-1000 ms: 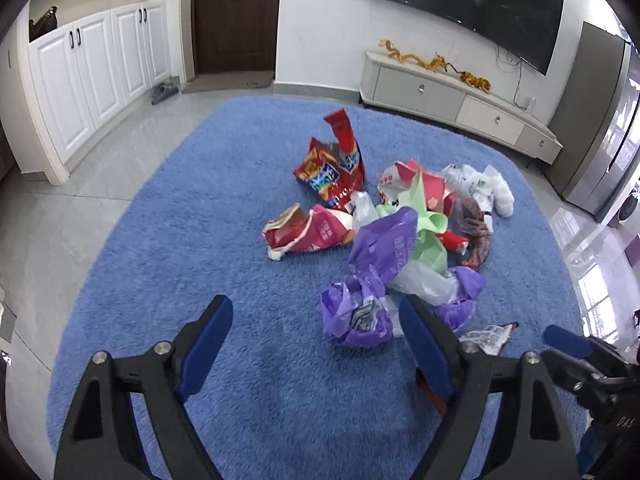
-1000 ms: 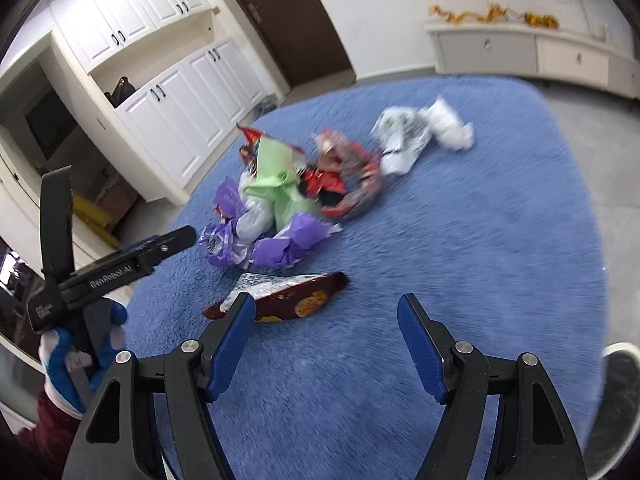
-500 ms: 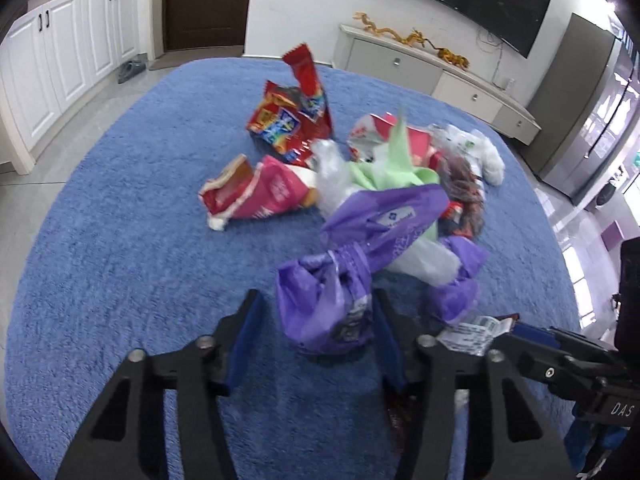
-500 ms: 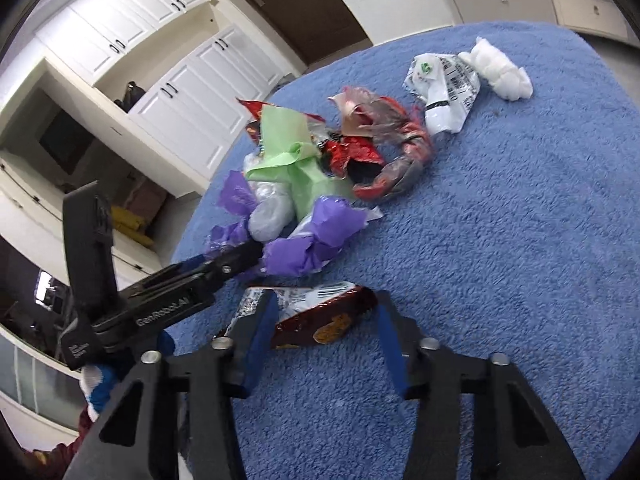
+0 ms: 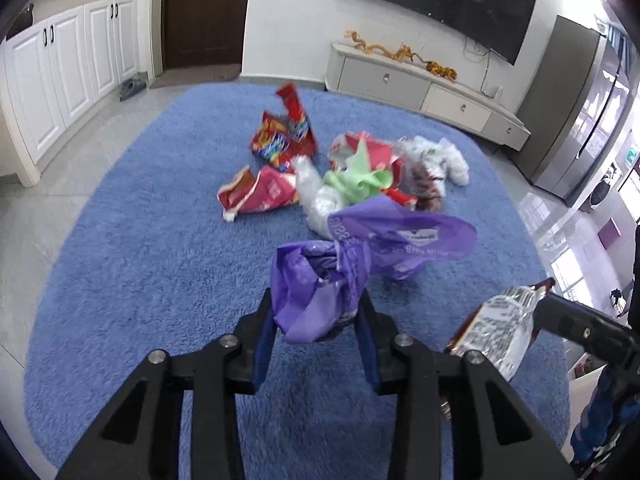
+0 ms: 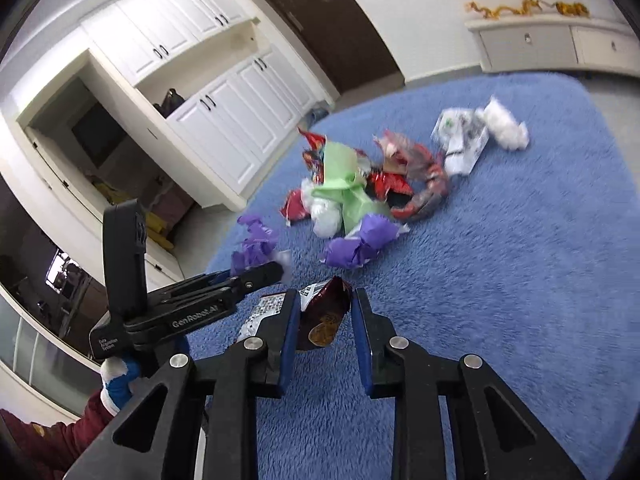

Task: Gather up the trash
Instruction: 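Grasp the purple plastic bag with the left tool while the right tool grasps a brown wrapper, then carry both items to the trash bin and open both tools to drop them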

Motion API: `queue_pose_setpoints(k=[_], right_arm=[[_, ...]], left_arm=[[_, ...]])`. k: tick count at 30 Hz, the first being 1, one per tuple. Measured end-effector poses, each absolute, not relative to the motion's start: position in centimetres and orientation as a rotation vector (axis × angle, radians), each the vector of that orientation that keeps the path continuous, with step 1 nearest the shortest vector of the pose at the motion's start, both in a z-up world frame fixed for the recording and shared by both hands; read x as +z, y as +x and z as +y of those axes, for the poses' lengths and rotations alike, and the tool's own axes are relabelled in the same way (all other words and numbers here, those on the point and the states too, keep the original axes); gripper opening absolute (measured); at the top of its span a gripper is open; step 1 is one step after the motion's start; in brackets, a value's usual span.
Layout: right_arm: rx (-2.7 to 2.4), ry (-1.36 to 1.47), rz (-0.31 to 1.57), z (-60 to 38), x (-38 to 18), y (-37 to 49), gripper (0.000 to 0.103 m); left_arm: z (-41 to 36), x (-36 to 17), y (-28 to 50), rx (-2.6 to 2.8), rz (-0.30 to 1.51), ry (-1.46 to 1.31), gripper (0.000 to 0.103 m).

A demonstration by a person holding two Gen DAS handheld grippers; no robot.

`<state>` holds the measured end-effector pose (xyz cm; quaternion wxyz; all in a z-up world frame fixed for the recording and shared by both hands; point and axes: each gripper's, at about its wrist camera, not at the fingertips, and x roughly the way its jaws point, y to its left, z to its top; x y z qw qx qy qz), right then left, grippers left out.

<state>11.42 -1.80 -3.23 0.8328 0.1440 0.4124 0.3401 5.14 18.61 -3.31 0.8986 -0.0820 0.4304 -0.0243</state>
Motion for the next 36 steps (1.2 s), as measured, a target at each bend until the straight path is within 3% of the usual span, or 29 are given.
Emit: queue_pose_setpoints(k=[7, 17, 26, 36], right_arm=[[0.609, 0.352, 0.759, -9.0, -0.2, 8.7, 0.024], [0.272, 0.427, 0.646, -24.1, -0.3, 3.0, 0.023], [-0.068, 0.478, 0.731, -35.0, -5.9, 0.2, 0.023], [-0.224, 0.568, 0.824, -40.6, -12.3, 0.2, 0.025]], left_arm=[[13.7, 0.4, 3.6, -0.145, 0.825, -0.09, 0.035], [-1.3, 1.2, 4.4, -0.438, 0.839, 0.048, 0.035], [-15.6, -2.0, 4.7, -0.635, 0.893, 0.226, 0.035], [-24.7, -7.2, 6.9, -0.709, 1.019, 0.309, 0.036]])
